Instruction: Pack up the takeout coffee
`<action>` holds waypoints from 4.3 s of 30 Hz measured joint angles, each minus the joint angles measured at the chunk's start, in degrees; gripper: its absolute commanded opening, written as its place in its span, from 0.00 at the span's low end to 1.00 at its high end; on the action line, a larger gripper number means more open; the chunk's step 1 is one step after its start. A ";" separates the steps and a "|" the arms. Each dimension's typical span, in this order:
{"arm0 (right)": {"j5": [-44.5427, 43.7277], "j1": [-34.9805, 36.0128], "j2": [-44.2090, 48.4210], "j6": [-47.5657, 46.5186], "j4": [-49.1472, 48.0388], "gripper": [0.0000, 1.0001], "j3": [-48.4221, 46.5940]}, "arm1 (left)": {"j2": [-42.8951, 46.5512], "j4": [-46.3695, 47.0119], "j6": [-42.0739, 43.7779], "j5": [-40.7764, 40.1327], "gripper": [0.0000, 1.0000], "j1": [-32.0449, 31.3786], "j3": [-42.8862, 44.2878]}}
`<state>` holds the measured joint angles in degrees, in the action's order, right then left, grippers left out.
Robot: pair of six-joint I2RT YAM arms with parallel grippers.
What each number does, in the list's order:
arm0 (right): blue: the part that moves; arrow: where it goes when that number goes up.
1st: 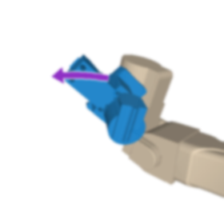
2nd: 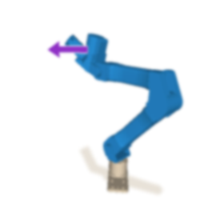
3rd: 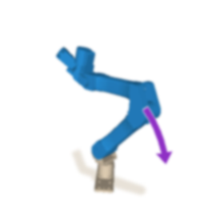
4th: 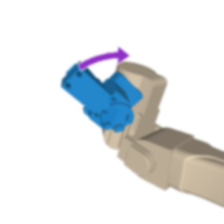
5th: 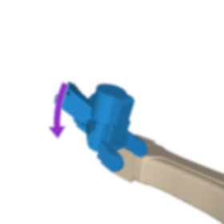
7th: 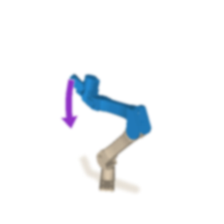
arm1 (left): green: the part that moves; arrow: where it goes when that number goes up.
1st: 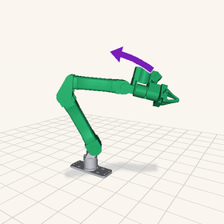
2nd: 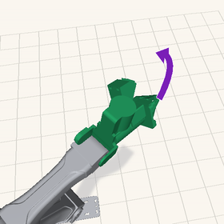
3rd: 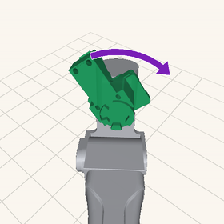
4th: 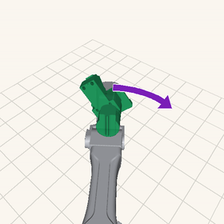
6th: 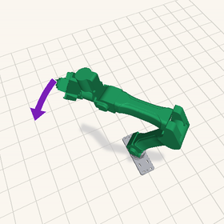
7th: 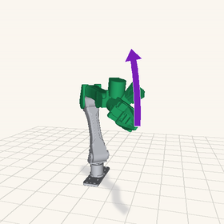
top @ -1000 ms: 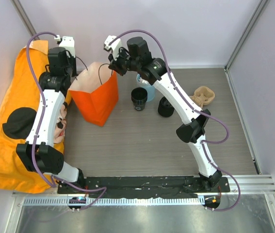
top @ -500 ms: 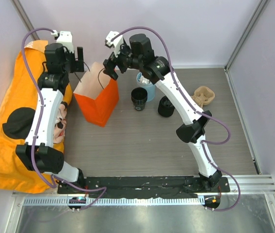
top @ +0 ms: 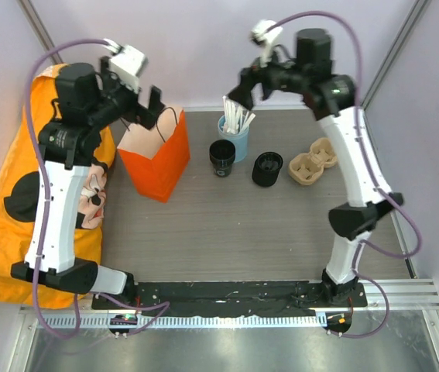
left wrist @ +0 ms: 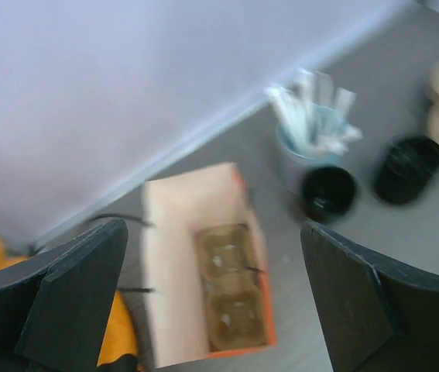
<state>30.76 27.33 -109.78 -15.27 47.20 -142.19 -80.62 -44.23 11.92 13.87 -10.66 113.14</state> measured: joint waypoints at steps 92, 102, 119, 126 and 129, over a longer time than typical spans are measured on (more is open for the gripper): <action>14.91 -28.20 28.55 -4.74 -3.93 0.96 57.79 | -42.47 -10.49 32.59 21.14 0.20 -17.46 3.06; 15.02 -28.20 28.55 -4.76 -3.93 0.97 57.88 | -42.66 -10.86 32.22 20.87 0.21 -17.46 3.48; 15.02 -28.20 28.55 -4.83 -3.93 0.97 58.10 | -42.91 -11.91 31.95 20.85 0.12 -17.46 4.72; 15.02 -28.20 28.55 -4.98 -3.96 0.97 58.47 | -43.45 -12.63 31.82 20.87 0.06 -17.46 5.66; 15.04 -28.20 28.55 -4.98 -3.96 0.97 58.51 | -44.00 -13.38 31.69 20.87 0.04 -17.46 6.60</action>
<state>45.80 -0.86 -81.23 -20.25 43.24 -83.68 -124.62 -57.60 43.62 34.74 -28.12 119.74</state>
